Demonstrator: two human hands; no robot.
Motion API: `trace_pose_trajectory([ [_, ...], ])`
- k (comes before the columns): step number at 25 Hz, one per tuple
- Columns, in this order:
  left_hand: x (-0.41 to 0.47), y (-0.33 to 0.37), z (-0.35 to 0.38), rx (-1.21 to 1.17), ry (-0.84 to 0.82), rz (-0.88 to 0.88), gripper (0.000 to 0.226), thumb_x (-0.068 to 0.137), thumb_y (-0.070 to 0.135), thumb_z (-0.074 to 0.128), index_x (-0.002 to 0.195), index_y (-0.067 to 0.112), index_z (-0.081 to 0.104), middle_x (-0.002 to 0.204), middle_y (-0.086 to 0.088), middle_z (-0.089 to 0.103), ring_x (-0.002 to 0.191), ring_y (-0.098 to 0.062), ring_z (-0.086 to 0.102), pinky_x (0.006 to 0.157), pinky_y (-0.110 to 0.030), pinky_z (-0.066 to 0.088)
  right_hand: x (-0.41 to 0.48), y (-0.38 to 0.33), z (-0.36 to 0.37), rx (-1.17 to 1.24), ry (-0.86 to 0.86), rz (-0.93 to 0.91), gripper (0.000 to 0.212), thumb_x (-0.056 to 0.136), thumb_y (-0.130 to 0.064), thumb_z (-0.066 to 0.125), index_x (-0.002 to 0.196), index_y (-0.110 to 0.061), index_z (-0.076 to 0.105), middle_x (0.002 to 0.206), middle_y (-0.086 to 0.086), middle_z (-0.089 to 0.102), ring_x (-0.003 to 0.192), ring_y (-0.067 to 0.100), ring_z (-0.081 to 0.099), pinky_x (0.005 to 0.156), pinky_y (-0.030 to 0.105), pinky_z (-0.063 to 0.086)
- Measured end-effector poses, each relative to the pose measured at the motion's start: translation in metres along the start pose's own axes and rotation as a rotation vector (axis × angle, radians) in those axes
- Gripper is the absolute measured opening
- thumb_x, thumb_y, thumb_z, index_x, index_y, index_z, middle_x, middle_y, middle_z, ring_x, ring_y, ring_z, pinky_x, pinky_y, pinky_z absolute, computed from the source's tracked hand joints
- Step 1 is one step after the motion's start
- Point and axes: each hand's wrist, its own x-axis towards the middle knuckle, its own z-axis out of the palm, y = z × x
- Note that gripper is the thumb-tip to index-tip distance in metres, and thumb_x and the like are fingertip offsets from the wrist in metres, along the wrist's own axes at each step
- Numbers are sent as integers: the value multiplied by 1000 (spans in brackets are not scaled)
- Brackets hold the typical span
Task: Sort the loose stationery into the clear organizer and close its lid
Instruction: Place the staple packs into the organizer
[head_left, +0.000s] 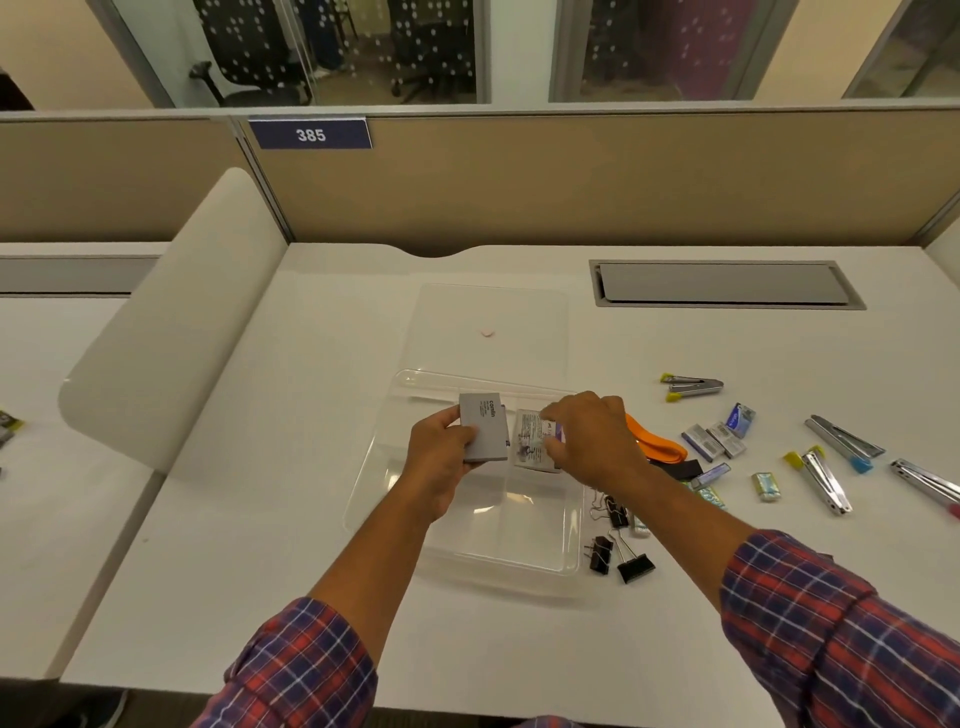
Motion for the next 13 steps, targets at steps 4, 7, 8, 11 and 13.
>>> trace_pose_trajectory([
  [4,-4,5,13,68,-47,21,42,99,-1,53,137,12,64,120,-12,73,107,-30,72,87,-46,64,-1,-5,-12,290,-101,-71,102,69,-65,70,155,-31,26,158,-4,39,141,17,37,115,47,24],
  [7,-9,7,25,106,-83,46,42,98,-1,54,136,13,65,117,-12,74,105,-28,73,85,-43,65,2,-6,-12,225,-144,-98,118,64,-69,74,158,-29,15,163,-2,31,144,19,32,116,47,23],
  [8,-10,8,28,119,-92,51,41,99,0,54,136,12,65,117,-13,73,104,-28,73,83,-41,65,2,-4,-11,201,-142,-99,118,64,-68,75,158,-28,16,162,-2,32,143,20,33,115,47,24],
  [11,-11,8,36,161,-116,51,41,100,0,54,139,10,62,120,-17,72,107,-31,72,89,-45,63,2,4,-5,143,-109,-94,112,65,-69,72,156,-27,21,156,-2,38,136,20,40,108,48,30],
  [13,-12,8,39,200,-124,62,39,101,2,54,138,10,63,122,-18,71,110,-34,71,94,-50,61,3,7,-1,91,-84,-110,107,63,-72,68,152,-28,27,150,-4,42,129,19,45,101,46,34],
])
